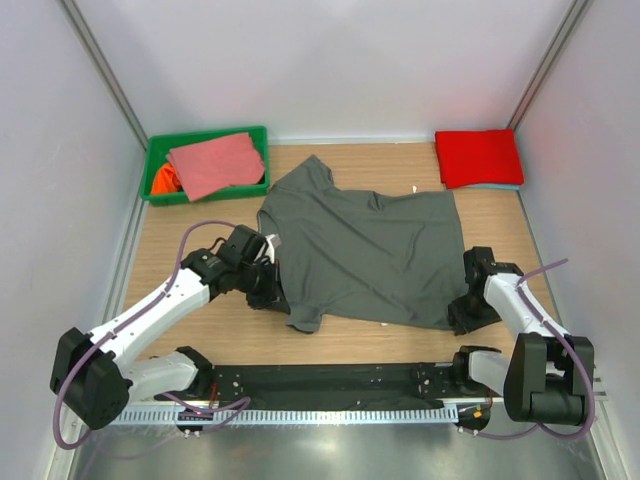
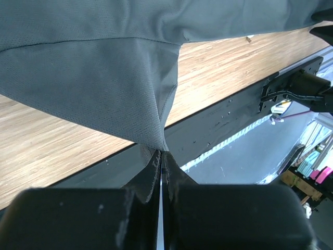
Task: Fold and stack the t-shirts
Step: Fold the tshirt
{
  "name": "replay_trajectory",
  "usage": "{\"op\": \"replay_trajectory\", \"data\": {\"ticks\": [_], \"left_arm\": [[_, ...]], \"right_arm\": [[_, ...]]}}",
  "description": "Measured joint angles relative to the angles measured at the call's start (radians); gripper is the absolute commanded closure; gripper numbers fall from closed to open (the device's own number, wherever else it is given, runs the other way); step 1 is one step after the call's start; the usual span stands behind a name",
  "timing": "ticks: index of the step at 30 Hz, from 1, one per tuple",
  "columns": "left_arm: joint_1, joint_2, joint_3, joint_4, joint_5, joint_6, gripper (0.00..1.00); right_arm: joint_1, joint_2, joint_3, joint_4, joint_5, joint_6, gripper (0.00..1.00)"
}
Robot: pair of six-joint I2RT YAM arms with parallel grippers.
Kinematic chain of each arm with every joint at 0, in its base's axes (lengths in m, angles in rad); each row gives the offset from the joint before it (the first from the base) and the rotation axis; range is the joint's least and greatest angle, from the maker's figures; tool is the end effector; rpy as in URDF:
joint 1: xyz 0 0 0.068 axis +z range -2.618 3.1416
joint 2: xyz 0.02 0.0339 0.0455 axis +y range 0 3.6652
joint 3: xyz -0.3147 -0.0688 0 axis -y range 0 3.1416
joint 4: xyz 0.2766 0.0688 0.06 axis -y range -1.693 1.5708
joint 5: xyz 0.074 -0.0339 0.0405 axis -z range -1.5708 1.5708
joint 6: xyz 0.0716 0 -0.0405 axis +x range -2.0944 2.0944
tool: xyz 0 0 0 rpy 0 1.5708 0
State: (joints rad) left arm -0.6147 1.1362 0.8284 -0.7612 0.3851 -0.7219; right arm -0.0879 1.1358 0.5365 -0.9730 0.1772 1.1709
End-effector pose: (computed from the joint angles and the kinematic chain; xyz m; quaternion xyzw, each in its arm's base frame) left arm 0.1779 -0.1585 0.2493 -0.0035 0.9520 -0.2965 0.0764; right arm 0.1477 -0.0257 0.1479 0.5863 0.8052 -0.0762 0.0450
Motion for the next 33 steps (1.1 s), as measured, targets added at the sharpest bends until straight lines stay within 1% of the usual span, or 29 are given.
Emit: {"op": "replay_trajectory", "data": {"ticks": [4, 7, 8, 9, 10, 11, 23, 29, 33], "left_arm": [[0.003, -0.002, 0.001, -0.006, 0.01, 0.002, 1.0], [0.008, -0.003, 0.001, -0.011, 0.017, 0.002, 1.0], [0.01, -0.003, 0.001, -0.013, 0.019, 0.002, 1.0], [0.013, -0.003, 0.001, -0.014, 0.021, 0.002, 1.0], [0.014, -0.004, 0.001, -0.016, 0.023, 0.002, 1.0], [0.016, -0.006, 0.001, -0.016, 0.024, 0.001, 1.0], [0.028, -0.089, 0.018, -0.035, 0.027, -0.003, 1.0], [0.045, -0.069, 0.085, -0.058, 0.023, -0.004, 1.0], [0.077, -0.047, 0.092, -0.065, 0.019, -0.011, 1.0]], "right_arm": [[0.0, 0.003, 0.0, 0.007, 0.004, 0.013, 0.63], [0.0, 0.012, 0.004, 0.008, 0.006, 0.012, 0.65], [0.0, 0.019, 0.006, 0.008, 0.006, 0.011, 0.73], [0.0, 0.029, 0.011, 0.009, 0.007, 0.009, 0.88], [0.0, 0.04, 0.016, 0.019, 0.006, 0.003, 0.94], [0.0, 0.052, 0.022, 0.033, 0.006, 0.004, 0.98], [0.018, 0.035, 0.032, 0.029, 0.031, -0.052, 0.99], [0.064, 0.016, 0.113, -0.001, 0.039, -0.147, 0.99], [0.072, -0.002, 0.167, -0.009, 0.049, -0.235, 0.99]]}}
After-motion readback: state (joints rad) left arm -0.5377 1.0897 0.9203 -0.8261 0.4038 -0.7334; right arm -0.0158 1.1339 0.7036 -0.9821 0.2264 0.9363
